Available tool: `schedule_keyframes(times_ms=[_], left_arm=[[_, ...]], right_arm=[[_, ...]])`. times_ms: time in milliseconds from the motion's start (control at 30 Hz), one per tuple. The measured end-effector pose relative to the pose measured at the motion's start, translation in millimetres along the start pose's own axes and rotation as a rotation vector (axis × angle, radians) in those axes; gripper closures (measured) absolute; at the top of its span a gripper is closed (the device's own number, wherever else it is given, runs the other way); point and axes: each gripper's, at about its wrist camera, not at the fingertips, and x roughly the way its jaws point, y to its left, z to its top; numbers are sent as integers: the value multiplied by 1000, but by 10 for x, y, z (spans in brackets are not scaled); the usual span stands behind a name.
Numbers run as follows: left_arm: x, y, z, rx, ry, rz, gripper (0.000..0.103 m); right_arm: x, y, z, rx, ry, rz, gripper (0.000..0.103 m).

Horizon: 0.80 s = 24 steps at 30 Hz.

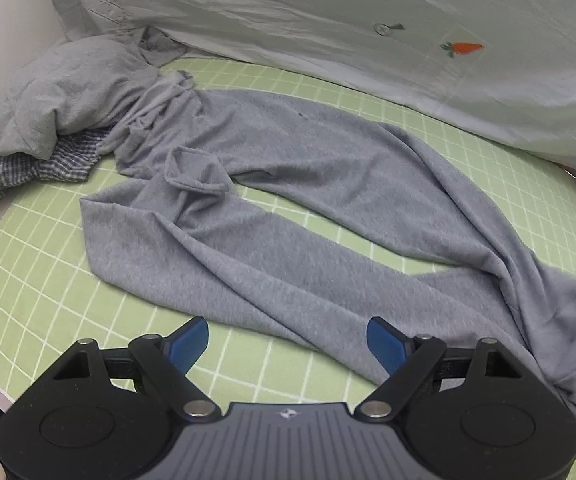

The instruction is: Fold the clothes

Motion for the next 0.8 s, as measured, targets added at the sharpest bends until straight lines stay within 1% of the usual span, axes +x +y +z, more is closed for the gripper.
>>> schedule_keyframes(times_ms=[167, 200, 233, 267, 300, 333, 367, 400, 467, 533, 600, 700, 733, 800], left_arm=[[101, -58, 182, -46, -11, 49, 16], [127, -84, 227, -49, -13, 55, 16], [165, -114, 276, -52, -11, 59, 16], [203, -151, 319, -55, -8, 60, 16], [236, -189, 358, -58, -4, 58, 16], [256, -225, 391, -57, -5, 55, 16], [269, -263, 409, -54, -9, 56, 16], [282, -300, 426, -51, -13, 57, 16], [336, -358, 431, -34, 2, 59, 16], [392, -414, 435, -17, 18, 62, 16], [456, -463, 430, -4, 48, 63, 16], [477, -550, 420, 41, 66, 60, 16], [482, -582, 428, 57, 69, 59, 16], [459, -627, 452, 79, 60, 61, 16]], right_arm=[[-290, -113, 782, -43, -343, -90, 92], [-256, -152, 940, -54, -393, -120, 84], [-130, -223, 1061, -45, -390, -146, 76], [1, -307, 1147, -14, -351, -158, 57], [132, -392, 1234, 17, -313, -169, 52], [263, -477, 1320, 48, -274, -181, 52], [311, -556, 1302, 77, -250, -190, 48], [280, -629, 1186, 103, -241, -197, 35], [218, -775, 953, 156, -223, -212, 22], [176, -918, 703, 205, -188, -235, 22], [192, -1054, 402, 248, -106, -285, 22], [212, -1212, 12, 354, -7, -309, 22], [207, -1242, -91, 385, 11, -307, 22], [199, -1186, -150, 376, 0, -302, 21]])
